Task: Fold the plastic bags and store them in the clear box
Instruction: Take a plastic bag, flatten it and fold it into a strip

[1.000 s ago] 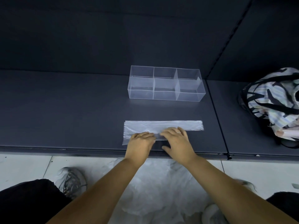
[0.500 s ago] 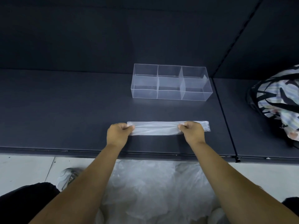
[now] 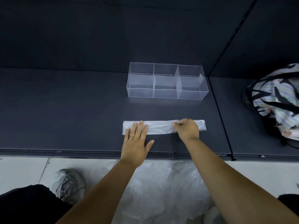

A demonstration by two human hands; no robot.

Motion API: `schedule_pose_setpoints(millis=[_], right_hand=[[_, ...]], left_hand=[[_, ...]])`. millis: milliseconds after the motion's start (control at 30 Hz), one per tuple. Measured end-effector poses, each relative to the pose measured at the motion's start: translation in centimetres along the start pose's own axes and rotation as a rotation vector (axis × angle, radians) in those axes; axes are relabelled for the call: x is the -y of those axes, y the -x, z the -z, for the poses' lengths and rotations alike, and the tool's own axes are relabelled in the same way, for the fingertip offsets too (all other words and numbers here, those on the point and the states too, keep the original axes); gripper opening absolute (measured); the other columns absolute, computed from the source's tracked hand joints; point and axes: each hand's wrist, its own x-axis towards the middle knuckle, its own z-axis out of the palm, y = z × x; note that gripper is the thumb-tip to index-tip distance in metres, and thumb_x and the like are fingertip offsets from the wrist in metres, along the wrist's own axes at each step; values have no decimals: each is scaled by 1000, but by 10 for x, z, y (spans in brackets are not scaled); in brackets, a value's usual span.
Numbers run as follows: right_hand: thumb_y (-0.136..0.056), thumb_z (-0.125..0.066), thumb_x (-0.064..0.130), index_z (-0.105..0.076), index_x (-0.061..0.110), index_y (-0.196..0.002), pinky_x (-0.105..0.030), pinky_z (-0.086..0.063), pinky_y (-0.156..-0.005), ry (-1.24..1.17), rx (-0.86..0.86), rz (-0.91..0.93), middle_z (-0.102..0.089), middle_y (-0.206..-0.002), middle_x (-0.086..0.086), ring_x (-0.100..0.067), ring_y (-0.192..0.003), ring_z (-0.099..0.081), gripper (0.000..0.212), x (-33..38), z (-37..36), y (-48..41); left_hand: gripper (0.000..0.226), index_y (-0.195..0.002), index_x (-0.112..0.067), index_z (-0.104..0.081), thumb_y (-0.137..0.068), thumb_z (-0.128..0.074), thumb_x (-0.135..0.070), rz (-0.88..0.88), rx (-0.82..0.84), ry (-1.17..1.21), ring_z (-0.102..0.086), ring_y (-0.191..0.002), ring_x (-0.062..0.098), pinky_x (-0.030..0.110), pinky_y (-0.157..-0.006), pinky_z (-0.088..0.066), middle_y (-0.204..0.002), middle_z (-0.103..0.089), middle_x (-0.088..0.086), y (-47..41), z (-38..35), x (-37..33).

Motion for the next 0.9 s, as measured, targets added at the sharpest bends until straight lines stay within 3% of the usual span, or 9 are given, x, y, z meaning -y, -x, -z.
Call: schedule_pose_setpoints(millis=[100, 200, 267, 400, 467, 567, 667, 767, 900], right_hand=[[-89, -60, 23, -56, 13, -124, -38, -39, -96, 242, -228, 278, -54, -122, -10, -30, -116, -50, 37, 6, -12, 24], [-99, -43, 23, -34, 14, -147, -33, -16, -118, 246, 25, 696, -32, -153, -7, -22, -142, -27, 50, 13, -38, 48], [-104, -28, 32, -17, 16, -153, -30, 3, -119, 362, 207, 734, -11, -161, -2, -15, -148, -4, 52, 6, -55, 51], [-101, -19, 50, 2, 18, -153, -34, 14, -118, 531, 158, 633, 9, -161, 2, -13, -147, 15, 65, -31, -43, 27], [-100, -20, 52, 3, 17, -153, -35, 13, -117, 576, 93, 562, 10, -161, 1, -14, -147, 14, 68, -53, -23, 14], [-100, -22, 49, 0, 17, -154, -33, 13, -117, 580, 19, 444, 6, -161, 1, -15, -148, 10, 66, -81, 7, -3], [-103, -28, 36, -25, 16, -151, -31, 2, -117, 375, -17, 392, -16, -160, 2, -15, -147, -10, 51, -88, 32, -16], [-99, -48, 25, -54, 15, -129, -34, -23, -104, 227, -124, 332, -45, -139, -2, -24, -129, -37, 32, -80, 49, -32], [-89, -64, 25, -61, 15, -115, -35, -31, -97, 305, -100, 279, -55, -116, -5, -26, -115, -45, 27, -69, 60, -45]], left_hand=[[65, -148, -25, 17, -96, -6, -57, 7, 26, -73, 22, -145, 21, 39, -117, 15, -159, 19, -2, 1, -5, 3], [63, -143, -24, 26, -93, 5, -55, 17, 52, -115, 28, -141, 21, 42, -117, 16, -157, 24, 0, 1, -5, 2], [63, -141, -24, 30, -88, 17, -54, 18, 70, -143, 30, -140, 21, 45, -116, 15, -156, 27, 0, 1, -5, 2], [80, -147, -25, 16, -77, 30, -62, 16, 50, -102, 21, -144, 23, 47, -117, 10, -156, 20, -2, 1, -4, 1], [87, -151, -24, 5, -78, 31, -63, 10, 46, -90, 13, -147, 25, 48, -118, 7, -159, 10, -1, 1, -3, 0], [84, -150, -25, 9, -78, 31, -62, 7, 38, -107, 16, -146, 24, 48, -119, 5, -160, 9, 0, 0, -4, 1], [84, -150, -24, 7, -79, 30, -63, 7, 28, -100, 12, -147, 24, 47, -119, 4, -160, 6, 0, 1, -4, 0], [84, -149, -24, 9, -78, 32, -63, 8, 33, -114, 12, -147, 24, 48, -119, 4, -160, 7, 1, 1, -2, 0], [87, -151, -22, 2, -79, 29, -64, 4, 44, -104, 7, -147, 25, 49, -119, 1, -161, 1, 2, 1, 0, -1]])
